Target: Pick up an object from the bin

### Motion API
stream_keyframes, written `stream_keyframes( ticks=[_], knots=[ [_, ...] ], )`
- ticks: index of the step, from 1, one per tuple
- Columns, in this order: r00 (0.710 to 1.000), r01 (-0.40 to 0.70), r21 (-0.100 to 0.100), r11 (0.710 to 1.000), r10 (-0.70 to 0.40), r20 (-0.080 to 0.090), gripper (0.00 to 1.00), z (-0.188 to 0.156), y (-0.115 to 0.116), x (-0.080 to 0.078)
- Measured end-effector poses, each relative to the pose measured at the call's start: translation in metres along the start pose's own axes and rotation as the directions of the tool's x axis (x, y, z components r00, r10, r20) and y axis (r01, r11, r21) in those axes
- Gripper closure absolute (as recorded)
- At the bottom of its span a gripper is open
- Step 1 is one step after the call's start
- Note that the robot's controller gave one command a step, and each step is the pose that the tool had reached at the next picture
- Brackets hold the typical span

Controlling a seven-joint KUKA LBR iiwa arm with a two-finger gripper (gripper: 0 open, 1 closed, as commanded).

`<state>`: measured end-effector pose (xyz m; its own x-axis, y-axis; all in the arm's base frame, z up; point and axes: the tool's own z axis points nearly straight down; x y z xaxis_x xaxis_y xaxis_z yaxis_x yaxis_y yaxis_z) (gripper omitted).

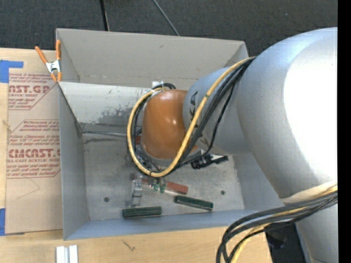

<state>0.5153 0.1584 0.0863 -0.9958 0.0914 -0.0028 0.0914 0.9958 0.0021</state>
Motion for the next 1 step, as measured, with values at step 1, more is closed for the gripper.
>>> stream_keyframes(
  ticks=[1],
  knots=[
    [1.0, 0.027, 0.003, 1.0, -0.027, -0.007, 0.0, -0.0153, -0.0222, -0.0008]
  ],
)
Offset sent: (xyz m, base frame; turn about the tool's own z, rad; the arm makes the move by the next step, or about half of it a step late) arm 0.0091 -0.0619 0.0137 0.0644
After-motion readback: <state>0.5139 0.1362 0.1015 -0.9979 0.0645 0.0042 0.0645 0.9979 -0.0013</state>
